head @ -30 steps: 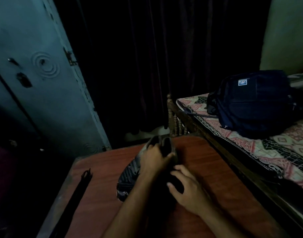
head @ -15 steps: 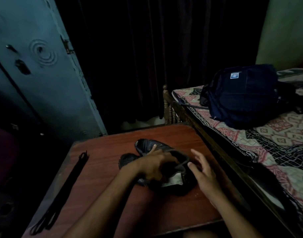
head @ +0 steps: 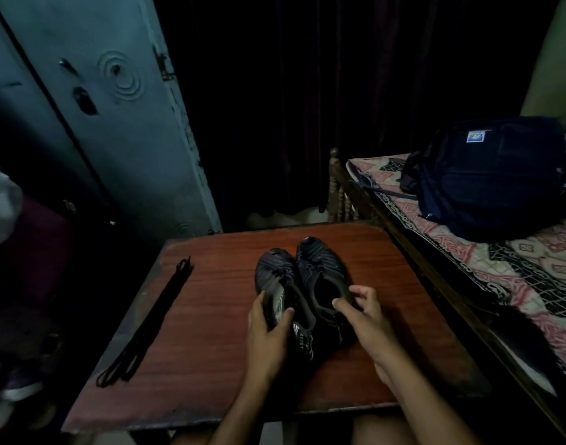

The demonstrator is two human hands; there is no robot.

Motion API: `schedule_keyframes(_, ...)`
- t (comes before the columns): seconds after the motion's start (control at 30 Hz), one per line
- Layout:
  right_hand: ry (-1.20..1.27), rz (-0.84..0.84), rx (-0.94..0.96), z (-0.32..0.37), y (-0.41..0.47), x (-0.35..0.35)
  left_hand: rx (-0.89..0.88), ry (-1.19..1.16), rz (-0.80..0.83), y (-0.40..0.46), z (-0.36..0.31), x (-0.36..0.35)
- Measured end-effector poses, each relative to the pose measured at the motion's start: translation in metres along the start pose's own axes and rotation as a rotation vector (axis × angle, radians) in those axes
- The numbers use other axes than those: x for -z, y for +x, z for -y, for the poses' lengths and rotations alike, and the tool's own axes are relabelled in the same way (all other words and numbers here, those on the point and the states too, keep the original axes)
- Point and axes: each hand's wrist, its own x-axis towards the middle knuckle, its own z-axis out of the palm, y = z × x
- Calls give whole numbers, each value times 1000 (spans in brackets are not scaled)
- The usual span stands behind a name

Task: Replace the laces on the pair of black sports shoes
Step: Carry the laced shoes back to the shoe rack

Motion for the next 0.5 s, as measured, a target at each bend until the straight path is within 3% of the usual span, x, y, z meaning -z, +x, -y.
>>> schedule_keyframes(0.17,-20,49,-29,10,4,-9,91,-165,-42,33,-9,0)
schedule_keyframes(0.5,-169,-65,-21,34,101,-35,56,-283,58,129,-27,-16)
